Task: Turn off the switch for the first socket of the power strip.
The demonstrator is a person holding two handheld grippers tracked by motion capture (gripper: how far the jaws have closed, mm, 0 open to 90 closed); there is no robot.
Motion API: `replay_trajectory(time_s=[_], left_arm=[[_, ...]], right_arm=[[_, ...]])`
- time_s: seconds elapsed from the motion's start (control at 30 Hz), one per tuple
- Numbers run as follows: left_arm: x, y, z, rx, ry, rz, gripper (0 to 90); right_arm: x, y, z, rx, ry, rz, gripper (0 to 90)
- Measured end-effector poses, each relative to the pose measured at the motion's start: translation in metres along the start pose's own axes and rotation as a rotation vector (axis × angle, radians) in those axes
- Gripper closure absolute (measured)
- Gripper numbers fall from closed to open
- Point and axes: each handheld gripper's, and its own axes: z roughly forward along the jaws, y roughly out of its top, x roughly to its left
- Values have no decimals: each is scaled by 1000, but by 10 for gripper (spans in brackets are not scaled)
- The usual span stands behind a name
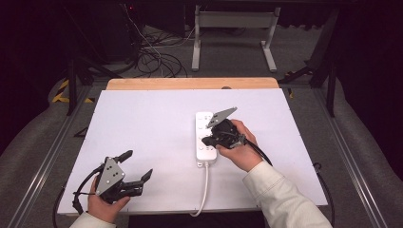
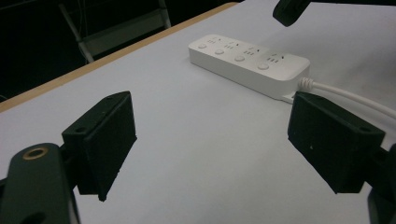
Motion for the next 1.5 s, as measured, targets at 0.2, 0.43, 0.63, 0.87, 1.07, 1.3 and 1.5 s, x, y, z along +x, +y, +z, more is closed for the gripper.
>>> replay_trajectory(time_s=[0.2, 0.43, 0.63, 0.87, 1.07, 1.3, 1.5], left_arm=[[0, 0, 0, 1, -1, -2, 155], [0, 0, 0, 3, 0, 2, 155], [0, 0, 0, 4, -3, 4, 155], [0, 0, 0, 5, -3, 3, 155], [0, 0, 0, 5, -4, 7, 155], [0, 0, 1, 7, -5, 7, 155], [0, 0, 1, 7, -8, 0, 155]], right_arm=[[-5, 0, 17, 26, -5, 16, 900], [-6, 0, 29, 47, -8, 21, 900], [-6, -1, 38, 67, -9, 14, 900], [-5, -4, 45, 83, -14, 15, 900], [-5, -5, 50, 91, -24, 15, 900], [-5, -5, 53, 100, -31, 9, 900], [-4, -5, 53, 97, -38, 6, 900]])
